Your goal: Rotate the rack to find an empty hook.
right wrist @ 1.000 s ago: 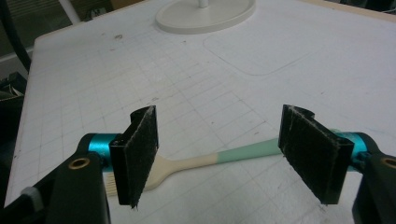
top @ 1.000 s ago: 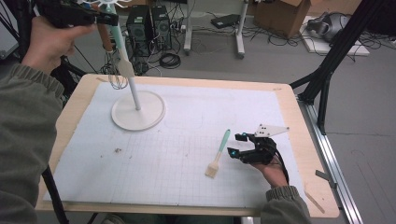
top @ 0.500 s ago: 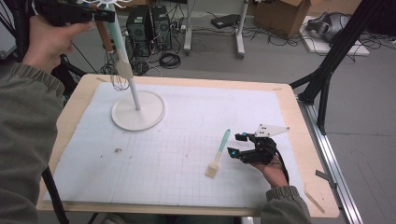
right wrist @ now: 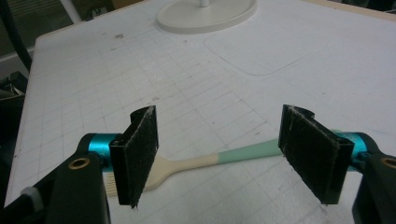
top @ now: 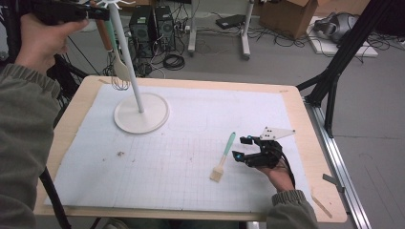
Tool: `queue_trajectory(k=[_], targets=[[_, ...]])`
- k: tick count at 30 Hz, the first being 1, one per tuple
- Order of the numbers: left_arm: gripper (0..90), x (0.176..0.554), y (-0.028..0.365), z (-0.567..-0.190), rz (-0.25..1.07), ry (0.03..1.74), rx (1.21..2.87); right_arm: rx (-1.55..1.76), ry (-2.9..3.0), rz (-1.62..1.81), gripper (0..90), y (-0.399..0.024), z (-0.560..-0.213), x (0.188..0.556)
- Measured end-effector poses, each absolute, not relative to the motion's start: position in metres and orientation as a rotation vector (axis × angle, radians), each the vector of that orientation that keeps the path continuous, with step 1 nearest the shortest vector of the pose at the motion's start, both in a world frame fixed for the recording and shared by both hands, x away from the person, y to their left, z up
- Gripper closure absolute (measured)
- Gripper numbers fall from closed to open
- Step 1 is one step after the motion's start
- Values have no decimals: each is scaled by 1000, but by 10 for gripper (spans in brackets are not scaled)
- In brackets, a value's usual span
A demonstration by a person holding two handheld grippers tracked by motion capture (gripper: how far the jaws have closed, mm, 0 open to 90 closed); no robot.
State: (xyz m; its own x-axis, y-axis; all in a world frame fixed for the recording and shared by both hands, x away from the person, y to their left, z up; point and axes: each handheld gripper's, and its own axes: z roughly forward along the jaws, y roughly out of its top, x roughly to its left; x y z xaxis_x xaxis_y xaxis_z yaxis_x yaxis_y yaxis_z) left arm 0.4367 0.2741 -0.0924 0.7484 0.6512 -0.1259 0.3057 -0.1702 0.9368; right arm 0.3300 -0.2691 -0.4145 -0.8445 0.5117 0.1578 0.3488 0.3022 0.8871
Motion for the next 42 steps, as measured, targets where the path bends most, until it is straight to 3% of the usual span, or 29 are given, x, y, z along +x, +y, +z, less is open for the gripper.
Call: queue_trajectory(k=[35,42], targets=[[895,429,290,-98,383,769,1780,802,2402,1578,280,-269,-414,330],[848,416,290,-103,370,751,1798,792,2403,1579,280,-267,-414,329]])
